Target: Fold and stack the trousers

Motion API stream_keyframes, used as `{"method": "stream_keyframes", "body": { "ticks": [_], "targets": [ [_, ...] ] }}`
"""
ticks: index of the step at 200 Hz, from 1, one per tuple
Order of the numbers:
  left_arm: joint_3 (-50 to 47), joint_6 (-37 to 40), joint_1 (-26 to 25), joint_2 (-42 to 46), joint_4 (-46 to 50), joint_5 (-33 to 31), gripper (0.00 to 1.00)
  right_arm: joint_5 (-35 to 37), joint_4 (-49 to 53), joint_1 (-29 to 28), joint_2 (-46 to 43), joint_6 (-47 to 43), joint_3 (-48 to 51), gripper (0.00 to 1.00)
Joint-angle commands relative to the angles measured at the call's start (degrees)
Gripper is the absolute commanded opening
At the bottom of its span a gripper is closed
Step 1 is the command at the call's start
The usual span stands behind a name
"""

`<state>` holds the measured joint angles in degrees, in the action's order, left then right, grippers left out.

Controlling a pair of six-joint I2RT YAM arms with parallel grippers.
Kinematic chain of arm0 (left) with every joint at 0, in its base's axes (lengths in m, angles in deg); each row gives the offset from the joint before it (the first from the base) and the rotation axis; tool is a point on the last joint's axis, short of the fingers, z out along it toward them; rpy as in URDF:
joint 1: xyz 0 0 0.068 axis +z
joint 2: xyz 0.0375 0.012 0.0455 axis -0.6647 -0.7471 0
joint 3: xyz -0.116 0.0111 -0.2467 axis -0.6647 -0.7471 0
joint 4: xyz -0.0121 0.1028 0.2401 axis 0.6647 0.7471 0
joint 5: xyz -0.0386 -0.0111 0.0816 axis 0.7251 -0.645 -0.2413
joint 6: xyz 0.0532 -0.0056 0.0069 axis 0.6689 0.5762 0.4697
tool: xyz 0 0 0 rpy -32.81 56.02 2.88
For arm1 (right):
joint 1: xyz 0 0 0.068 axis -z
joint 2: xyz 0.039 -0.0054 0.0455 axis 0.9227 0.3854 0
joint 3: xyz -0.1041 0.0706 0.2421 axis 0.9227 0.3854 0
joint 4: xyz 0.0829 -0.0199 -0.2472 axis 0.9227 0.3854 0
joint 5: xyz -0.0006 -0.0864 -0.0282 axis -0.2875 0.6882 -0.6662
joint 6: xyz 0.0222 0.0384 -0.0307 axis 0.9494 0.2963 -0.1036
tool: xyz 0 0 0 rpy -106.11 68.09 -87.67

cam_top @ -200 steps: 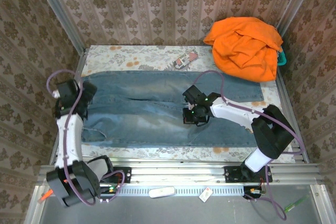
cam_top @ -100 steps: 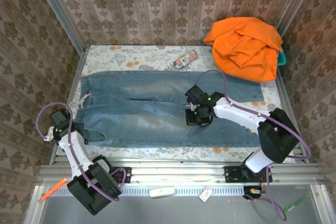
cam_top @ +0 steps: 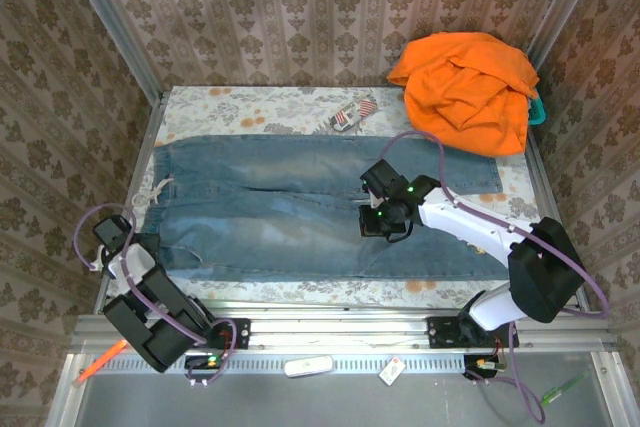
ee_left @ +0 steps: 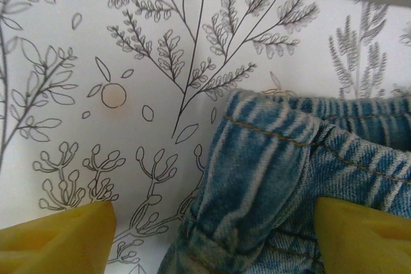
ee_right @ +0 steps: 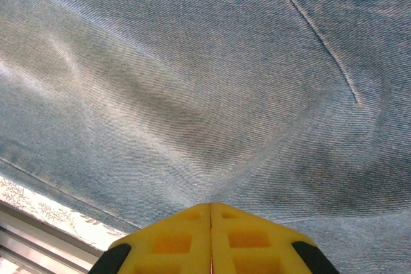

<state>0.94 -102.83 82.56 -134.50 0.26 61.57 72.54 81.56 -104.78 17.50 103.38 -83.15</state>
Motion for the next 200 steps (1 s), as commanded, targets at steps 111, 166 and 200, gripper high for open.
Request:
{"method": "stream_keyframes", "body": {
  "ticks": [111,166,200],
  "targets": [
    [-2.6,-3.2,-5.9,10.2,-5.2,10.1,0.0,-4.0,7.0,19.6,-25.3,20.2,19.9,0.36],
    [-1.6,-3.9,-11.7,7.4,-8.9,12.2,0.0,-4.4,19.8,27.3,-47.2,35.8,26.8,0.45],
    [-1.2,-4.4,-13.2,6.7,-8.7,12.5,0.0,-8.8,13.7,26.7,-53.1,47.8,36.3,0.51]
  ]
}}
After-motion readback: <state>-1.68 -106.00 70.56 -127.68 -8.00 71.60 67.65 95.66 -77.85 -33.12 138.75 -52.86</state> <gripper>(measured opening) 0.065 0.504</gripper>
